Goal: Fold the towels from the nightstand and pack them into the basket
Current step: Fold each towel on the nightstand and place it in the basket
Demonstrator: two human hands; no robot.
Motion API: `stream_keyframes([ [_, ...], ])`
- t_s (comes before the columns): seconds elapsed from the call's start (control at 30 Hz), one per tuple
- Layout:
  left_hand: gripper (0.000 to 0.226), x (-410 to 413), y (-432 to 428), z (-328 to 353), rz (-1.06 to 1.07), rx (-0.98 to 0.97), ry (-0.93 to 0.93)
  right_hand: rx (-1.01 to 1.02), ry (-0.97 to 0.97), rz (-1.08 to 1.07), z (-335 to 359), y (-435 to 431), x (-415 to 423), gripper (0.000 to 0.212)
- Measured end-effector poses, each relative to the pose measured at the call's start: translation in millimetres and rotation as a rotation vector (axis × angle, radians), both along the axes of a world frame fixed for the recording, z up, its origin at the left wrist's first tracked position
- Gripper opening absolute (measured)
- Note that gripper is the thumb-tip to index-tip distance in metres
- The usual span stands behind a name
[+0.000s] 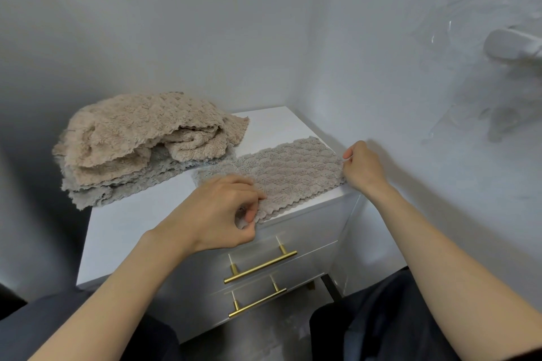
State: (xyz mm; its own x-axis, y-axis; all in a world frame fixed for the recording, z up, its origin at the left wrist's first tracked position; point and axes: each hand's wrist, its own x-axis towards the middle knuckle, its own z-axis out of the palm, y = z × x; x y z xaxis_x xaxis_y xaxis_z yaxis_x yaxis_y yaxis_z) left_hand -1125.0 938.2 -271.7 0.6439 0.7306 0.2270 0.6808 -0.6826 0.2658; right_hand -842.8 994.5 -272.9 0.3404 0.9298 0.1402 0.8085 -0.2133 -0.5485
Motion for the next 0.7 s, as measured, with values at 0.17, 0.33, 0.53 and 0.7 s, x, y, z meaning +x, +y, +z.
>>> stream_keyframes([
  [0.17, 0.026, 0.1, 7.1, 6.3, 0.089, -0.044, -0.157, -0.082, 0.003, 0.004, 1.9, -1.3, -3.5, 0.037],
  [0.33, 0.032, 2.0, 22.7, 5.0, 0.117, -0.031, -0.124, -0.275, -0.004, -0.023, 6.0, 4.6, -6.3, 0.058],
  [0.53, 0.039, 7.0, 40.1, -2.6, 0.192, -0.095, 0.094, -0.298, 0.009, 0.062, 12.2, 12.7, -11.7, 0.021],
  [0.7, 0.051, 8.8, 51.5, -0.2, 0.247, -0.165, 0.127, -0.042, -0.241, 0.081, 15.7, 25.7, -21.8, 0.008],
])
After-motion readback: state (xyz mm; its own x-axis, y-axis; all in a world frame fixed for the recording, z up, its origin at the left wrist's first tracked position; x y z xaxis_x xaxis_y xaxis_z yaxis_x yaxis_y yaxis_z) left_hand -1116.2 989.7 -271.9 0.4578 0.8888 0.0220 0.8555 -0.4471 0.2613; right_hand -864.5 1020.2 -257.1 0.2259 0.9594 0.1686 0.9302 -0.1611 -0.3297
